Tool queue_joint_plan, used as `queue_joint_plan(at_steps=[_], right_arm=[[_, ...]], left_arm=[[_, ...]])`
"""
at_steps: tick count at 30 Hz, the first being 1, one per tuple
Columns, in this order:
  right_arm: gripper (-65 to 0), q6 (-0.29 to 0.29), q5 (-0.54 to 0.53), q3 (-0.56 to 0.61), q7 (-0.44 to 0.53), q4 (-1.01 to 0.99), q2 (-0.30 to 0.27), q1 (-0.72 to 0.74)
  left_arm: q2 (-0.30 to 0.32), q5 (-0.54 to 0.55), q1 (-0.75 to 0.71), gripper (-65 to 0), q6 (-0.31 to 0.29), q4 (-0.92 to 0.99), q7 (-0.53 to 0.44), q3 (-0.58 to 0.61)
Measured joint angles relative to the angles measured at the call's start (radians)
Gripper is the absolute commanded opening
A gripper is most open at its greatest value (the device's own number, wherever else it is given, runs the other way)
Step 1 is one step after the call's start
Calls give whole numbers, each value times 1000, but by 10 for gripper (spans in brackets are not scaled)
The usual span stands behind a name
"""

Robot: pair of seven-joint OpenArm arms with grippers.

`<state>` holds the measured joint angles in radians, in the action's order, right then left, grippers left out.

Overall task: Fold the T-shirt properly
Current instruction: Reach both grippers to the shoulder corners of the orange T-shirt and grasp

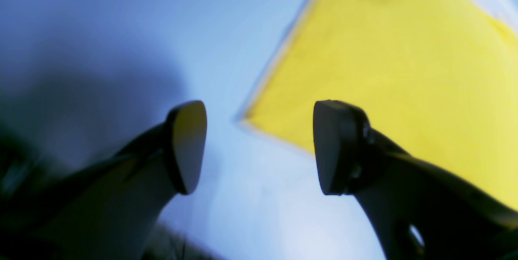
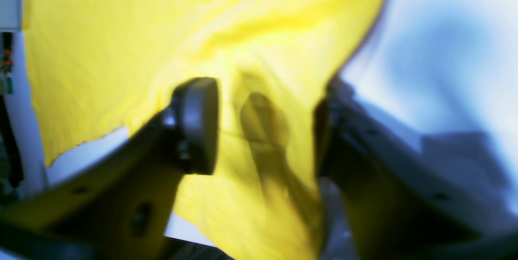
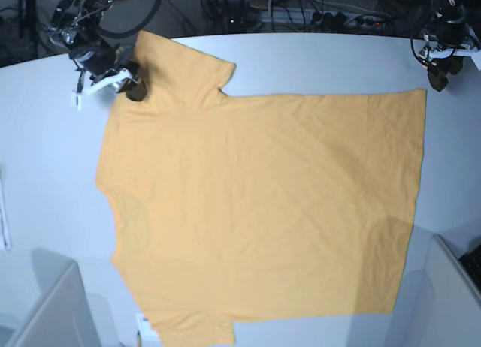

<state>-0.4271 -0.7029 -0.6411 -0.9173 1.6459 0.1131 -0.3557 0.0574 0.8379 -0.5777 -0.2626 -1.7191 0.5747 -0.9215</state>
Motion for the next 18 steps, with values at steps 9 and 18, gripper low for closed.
queue_joint_plan(at_steps=[9,18], right_arm=[[-650,0,5,8,-30,-5,-11,-4],[-650,0,7,4,-32,-5,-11,-2]], left_arm=[[4,3,124,-252,-10,167,39,1],[37,37,216,-260,-34,303,-30,102]])
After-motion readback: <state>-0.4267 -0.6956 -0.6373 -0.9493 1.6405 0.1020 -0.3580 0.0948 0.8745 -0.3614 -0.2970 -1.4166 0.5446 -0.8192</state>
